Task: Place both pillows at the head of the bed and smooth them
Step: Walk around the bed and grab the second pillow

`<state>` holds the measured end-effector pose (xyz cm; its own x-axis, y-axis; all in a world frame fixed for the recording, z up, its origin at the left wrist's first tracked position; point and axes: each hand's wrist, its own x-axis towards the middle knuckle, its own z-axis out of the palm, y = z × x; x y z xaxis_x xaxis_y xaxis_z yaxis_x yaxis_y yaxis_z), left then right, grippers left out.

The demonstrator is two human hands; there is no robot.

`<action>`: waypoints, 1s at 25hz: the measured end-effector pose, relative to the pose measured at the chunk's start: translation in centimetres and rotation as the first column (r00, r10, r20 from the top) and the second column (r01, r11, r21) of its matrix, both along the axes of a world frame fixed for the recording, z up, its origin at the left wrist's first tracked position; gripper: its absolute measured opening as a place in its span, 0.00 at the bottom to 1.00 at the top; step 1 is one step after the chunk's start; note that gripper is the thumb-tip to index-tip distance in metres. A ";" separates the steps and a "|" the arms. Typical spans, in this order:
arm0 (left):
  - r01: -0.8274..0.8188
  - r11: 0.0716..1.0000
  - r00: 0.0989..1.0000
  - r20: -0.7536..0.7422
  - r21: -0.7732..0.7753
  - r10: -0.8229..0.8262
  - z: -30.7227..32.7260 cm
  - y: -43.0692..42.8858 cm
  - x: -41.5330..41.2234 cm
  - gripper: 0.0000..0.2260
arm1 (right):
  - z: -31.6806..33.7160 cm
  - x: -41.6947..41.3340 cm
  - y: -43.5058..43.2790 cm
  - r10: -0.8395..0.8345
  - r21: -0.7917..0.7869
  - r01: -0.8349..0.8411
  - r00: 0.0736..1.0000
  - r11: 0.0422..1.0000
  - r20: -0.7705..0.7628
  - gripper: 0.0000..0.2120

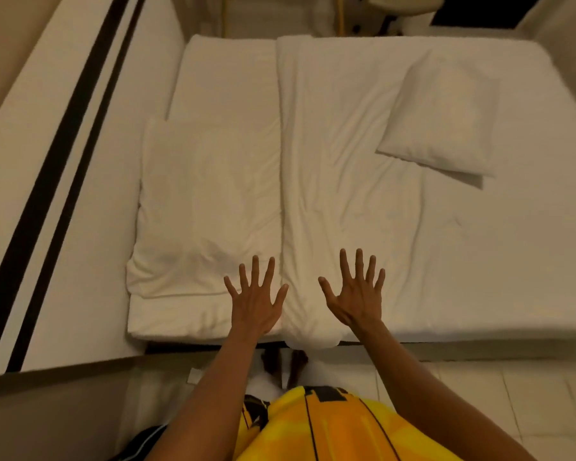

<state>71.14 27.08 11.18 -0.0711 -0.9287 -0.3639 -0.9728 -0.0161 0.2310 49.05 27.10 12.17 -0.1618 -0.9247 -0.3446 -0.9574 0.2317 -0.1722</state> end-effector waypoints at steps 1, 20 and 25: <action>0.040 0.999 0.999 0.004 -0.001 -0.040 0.2 -0.3 -1.2 0.34 | 0.2 -1.1 0.3 -0.048 0.012 0.048 0.999 0.999 -0.004 0.41; 0.441 0.897 0.897 -0.018 -0.032 -0.442 4.3 2.5 -48.1 0.34 | 3.0 -46.7 18.7 -0.540 0.006 0.540 0.841 0.842 -0.039 0.40; 0.663 0.742 0.742 -0.045 -0.098 -0.669 4.7 4.9 -63.5 0.33 | 3.5 -59.3 23.4 -0.659 -0.011 0.659 0.751 0.752 -0.043 0.39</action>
